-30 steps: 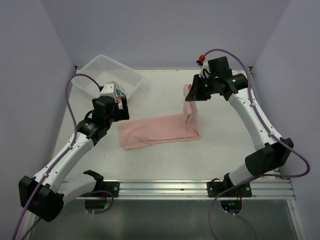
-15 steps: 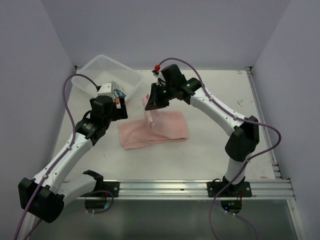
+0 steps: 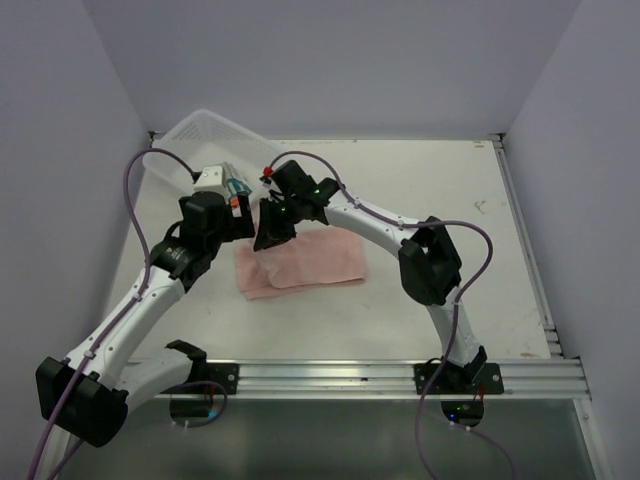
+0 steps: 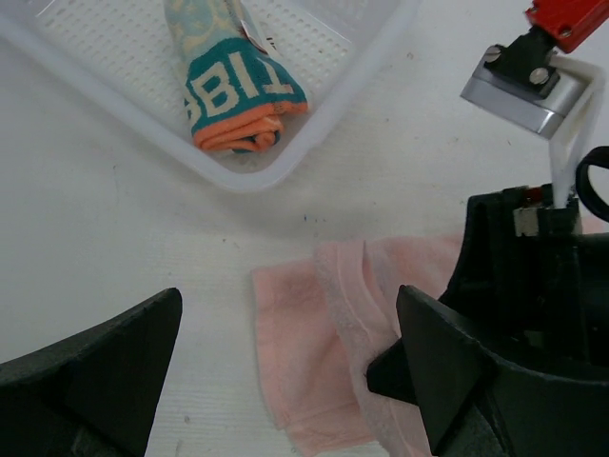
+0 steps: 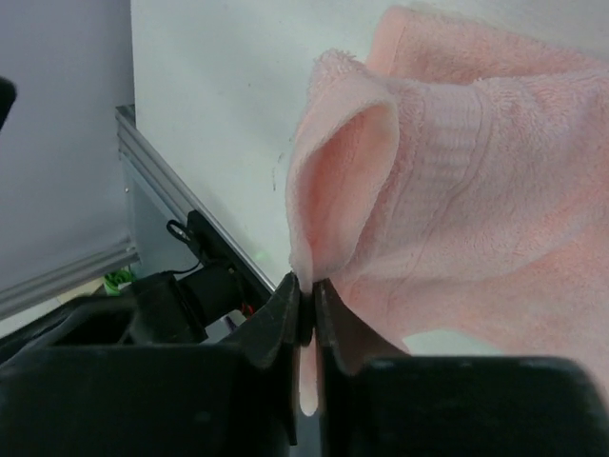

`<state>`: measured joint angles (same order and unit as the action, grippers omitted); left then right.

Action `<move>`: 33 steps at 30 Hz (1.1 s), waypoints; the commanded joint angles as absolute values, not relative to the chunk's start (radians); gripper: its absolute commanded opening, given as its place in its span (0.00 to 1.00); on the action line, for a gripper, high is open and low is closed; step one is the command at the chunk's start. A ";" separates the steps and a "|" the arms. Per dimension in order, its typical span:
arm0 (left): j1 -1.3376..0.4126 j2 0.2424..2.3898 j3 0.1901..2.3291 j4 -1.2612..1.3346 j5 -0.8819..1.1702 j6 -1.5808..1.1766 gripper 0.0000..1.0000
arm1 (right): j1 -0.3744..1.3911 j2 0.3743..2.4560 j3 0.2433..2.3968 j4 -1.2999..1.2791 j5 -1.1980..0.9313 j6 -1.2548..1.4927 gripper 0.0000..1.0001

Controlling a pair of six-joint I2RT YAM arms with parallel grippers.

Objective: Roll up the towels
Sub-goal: Fold the towel

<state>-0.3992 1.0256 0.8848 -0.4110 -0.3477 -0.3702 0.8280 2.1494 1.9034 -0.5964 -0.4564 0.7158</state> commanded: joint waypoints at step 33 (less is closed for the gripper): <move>-0.474 1.351 1.167 -0.389 0.086 -0.337 0.93 | 0.439 1.263 0.770 -0.212 -0.213 0.758 0.41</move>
